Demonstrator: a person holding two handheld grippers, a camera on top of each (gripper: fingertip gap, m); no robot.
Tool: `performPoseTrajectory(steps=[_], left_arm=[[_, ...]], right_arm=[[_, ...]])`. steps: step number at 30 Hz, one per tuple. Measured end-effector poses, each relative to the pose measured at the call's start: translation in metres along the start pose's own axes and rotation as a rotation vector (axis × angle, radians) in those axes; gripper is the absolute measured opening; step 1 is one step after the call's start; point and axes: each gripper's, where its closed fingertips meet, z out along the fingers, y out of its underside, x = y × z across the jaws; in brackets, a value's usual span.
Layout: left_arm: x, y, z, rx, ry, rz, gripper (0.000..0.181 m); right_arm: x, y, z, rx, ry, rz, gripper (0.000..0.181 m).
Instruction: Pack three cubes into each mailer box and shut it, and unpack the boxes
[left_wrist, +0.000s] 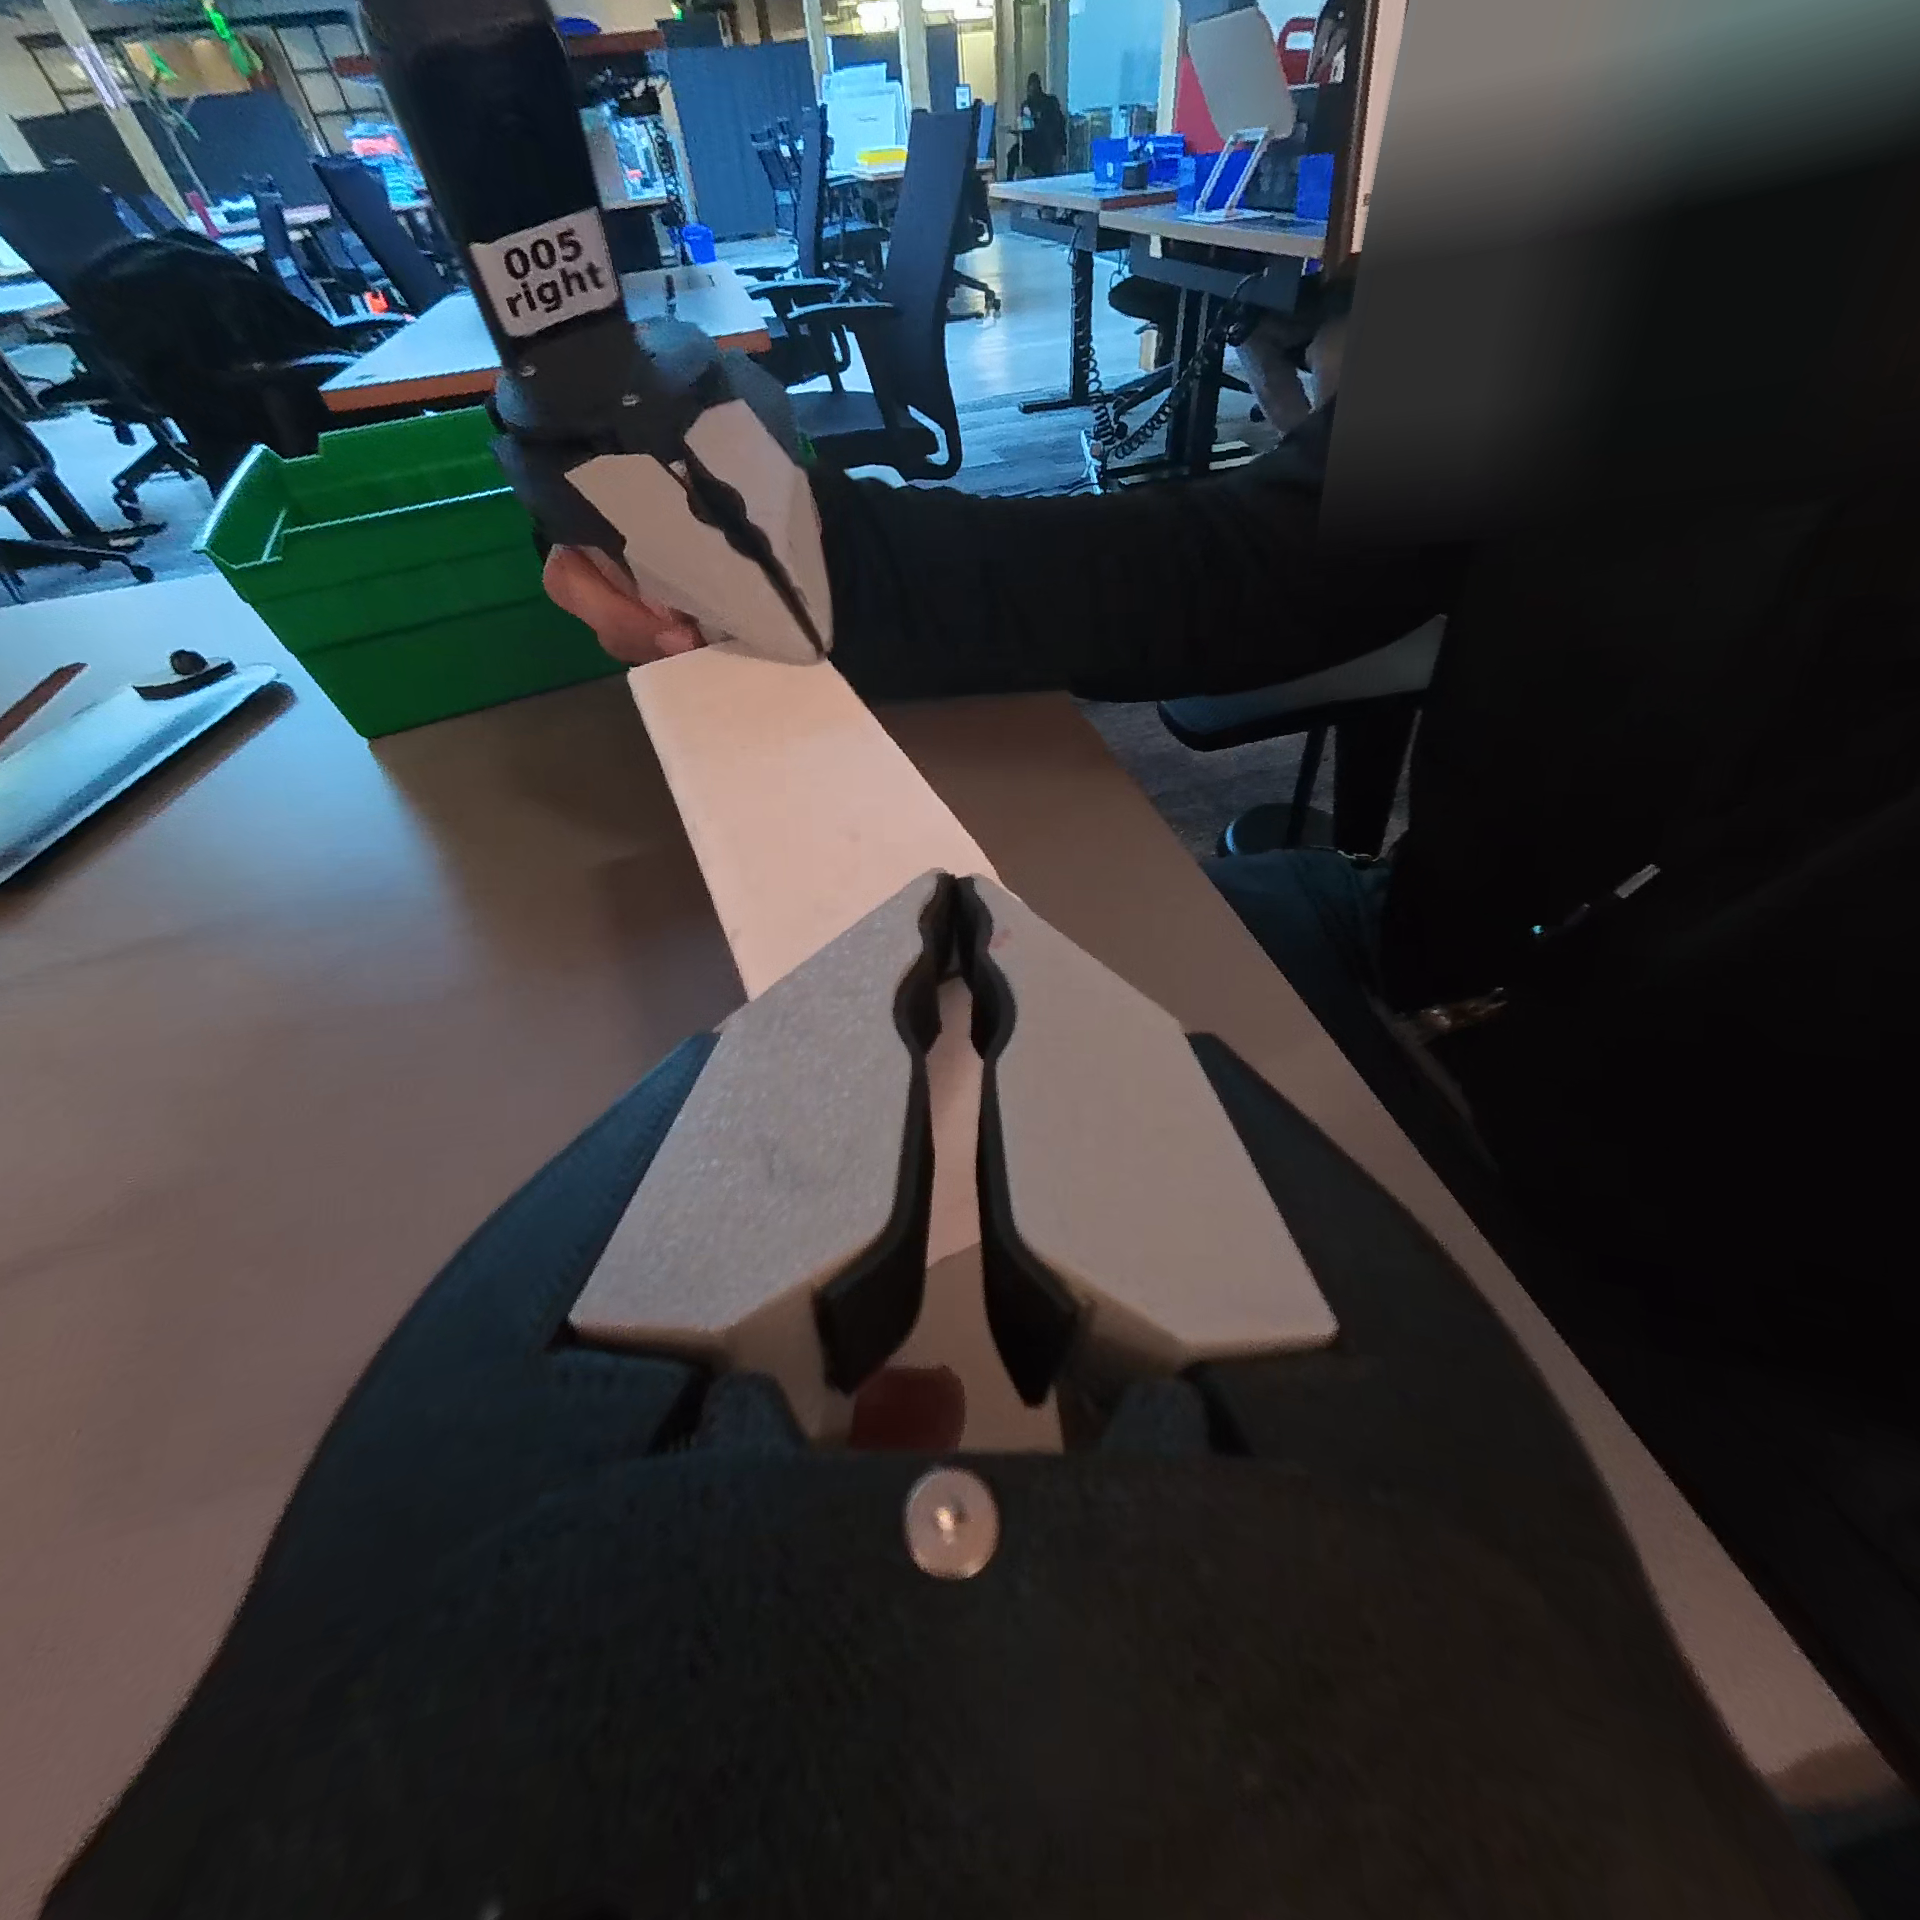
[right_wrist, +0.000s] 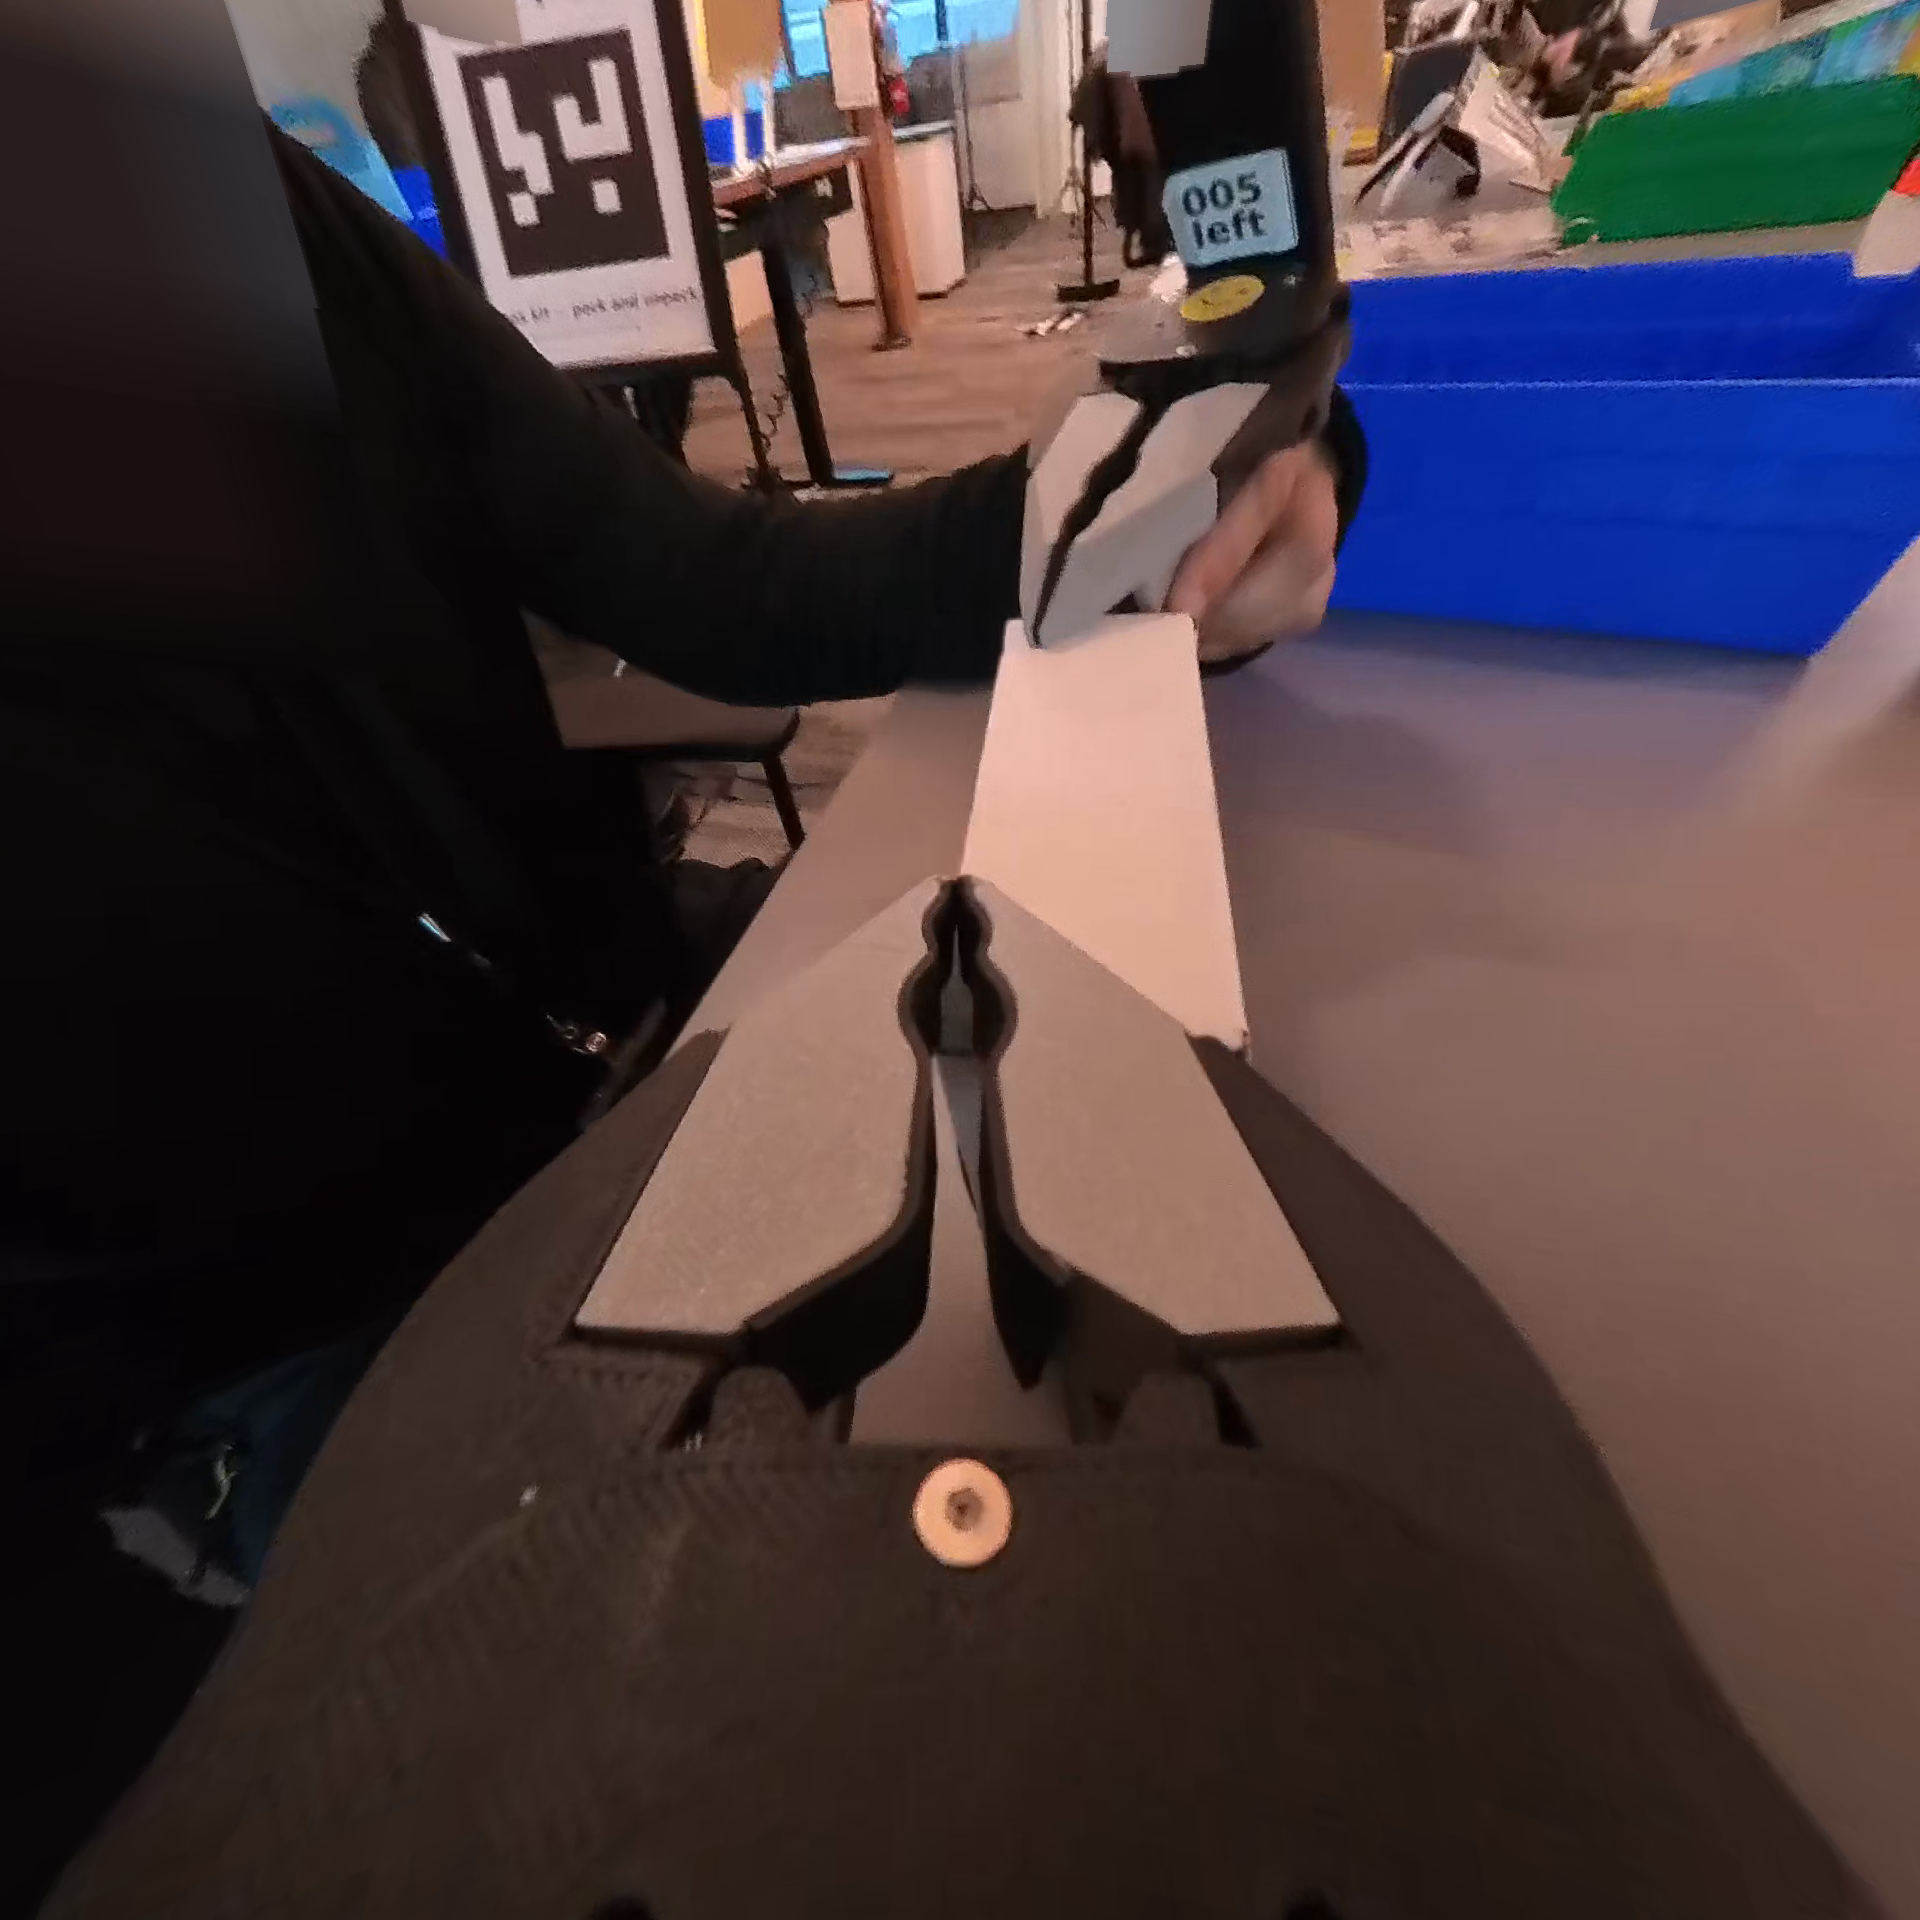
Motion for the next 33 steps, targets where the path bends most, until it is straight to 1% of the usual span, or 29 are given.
performPoseTrajectory(steps=[3,4,6,8,9,11,12,14,16,18,19,23,24,26,30,32,33], left_arm=[[0.001,0.000,0.000,-0.001,0.001,0.004,0.000],[0.001,0.000,0.001,0.000,0.006,0.004,0.000],[0.003,-0.001,0.001,0.004,0.019,0.000,0.000],[0.005,-0.001,0.002,0.011,0.035,-0.002,0.000],[0.006,-0.002,0.003,0.015,0.047,-0.002,0.000],[0.012,-0.003,0.005,0.031,0.084,-0.001,0.000],[0.015,-0.004,0.007,0.042,0.109,-0.003,0.000],[0.016,-0.004,0.010,0.056,0.118,-0.003,0.000],[0.013,-0.004,0.009,0.054,0.107,-0.004,0.000],[0.008,-0.004,0.006,0.055,0.075,0.002,0.000],[0.006,-0.003,0.005,0.058,0.063,0.000,0.000],[0.003,-0.003,0.004,0.076,0.070,-0.030,0.000],[0.003,-0.003,0.004,0.080,0.072,-0.029,0.000],[0.002,-0.003,0.004,0.085,0.071,-0.031,0.000],[0.002,-0.003,0.003,0.093,0.072,-0.044,0.000],[0.003,-0.003,0.003,0.089,0.075,-0.037,0.000],[0.005,-0.003,0.002,0.089,0.078,-0.031,0.000]], right_arm=[[-0.005,-0.015,-0.004,0.088,-0.030,-0.005,0.000],[-0.003,-0.016,-0.005,0.090,-0.018,-0.001,0.000],[0.006,0.000,-0.003,0.015,0.037,0.011,0.000],[-0.003,-0.003,-0.004,0.026,-0.025,0.013,0.000],[-0.003,-0.007,-0.005,0.042,-0.024,0.004,0.000],[0.000,-0.022,-0.010,0.128,0.017,-0.031,0.003],[0.002,-0.029,-0.013,0.160,0.046,-0.038,0.013],[0.006,-0.038,-0.017,0.201,0.084,-0.018,0.046],[0.005,-0.046,-0.017,0.244,0.085,0.012,0.065],[0.009,-0.049,-0.009,0.224,0.131,0.029,0.077],[0.011,-0.048,-0.002,0.168,0.170,0.016,0.079],[0.020,-0.044,0.027,-0.157,0.361,-0.122,0.084],[0.021,-0.044,0.035,-0.232,0.378,-0.137,0.084],[0.021,-0.036,0.050,-0.395,0.356,-0.118,0.083],[0.035,0.001,0.061,-0.734,0.366,-0.102,0.083],[0.041,0.022,0.064,-0.879,0.361,-0.100,0.067],[0.045,0.027,0.065,-0.924,0.376,-0.122,0.067]])
